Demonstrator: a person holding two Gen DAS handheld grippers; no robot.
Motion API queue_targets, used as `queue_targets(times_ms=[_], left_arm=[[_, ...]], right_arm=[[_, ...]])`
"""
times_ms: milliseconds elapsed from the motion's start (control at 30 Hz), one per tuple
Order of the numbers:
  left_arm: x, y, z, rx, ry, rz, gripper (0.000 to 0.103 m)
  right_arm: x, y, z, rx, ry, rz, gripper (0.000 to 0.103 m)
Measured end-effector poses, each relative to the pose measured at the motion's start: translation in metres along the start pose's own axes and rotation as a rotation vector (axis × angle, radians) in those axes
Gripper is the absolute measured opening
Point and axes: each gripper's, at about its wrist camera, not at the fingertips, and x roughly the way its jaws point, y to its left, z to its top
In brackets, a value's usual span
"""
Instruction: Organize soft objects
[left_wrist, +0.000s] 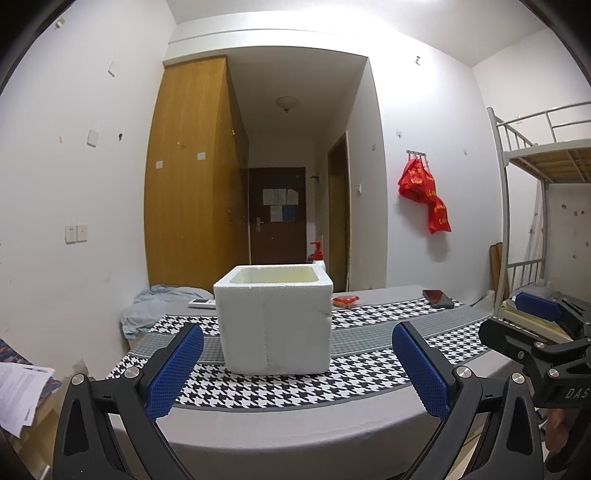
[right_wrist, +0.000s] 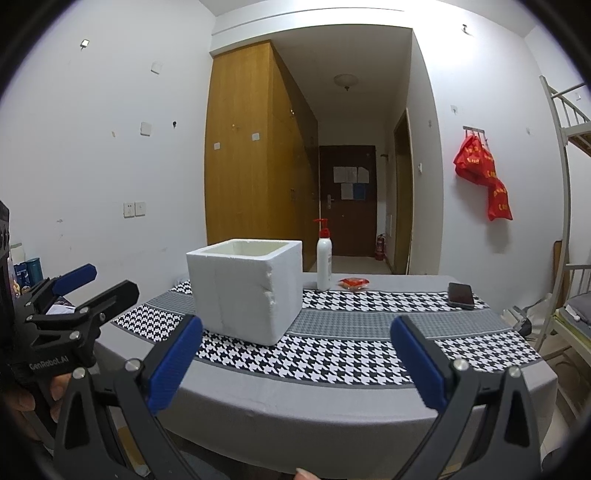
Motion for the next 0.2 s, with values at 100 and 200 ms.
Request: queue_targets(times_ms=[100,200], left_arm=[[0.0,0.0,0.0002,-0.001,0.001,0.0,0.102],[0.0001,0.0001,0.0007,-0.003,0.001,0.001,0.102]], right_arm=[[0.0002,0.0001,-0.0002,-0.001,0.0,0.0,0.103],[0.0009,0.0001,-0.0001,-0.001,0.001,0.001,0.103]])
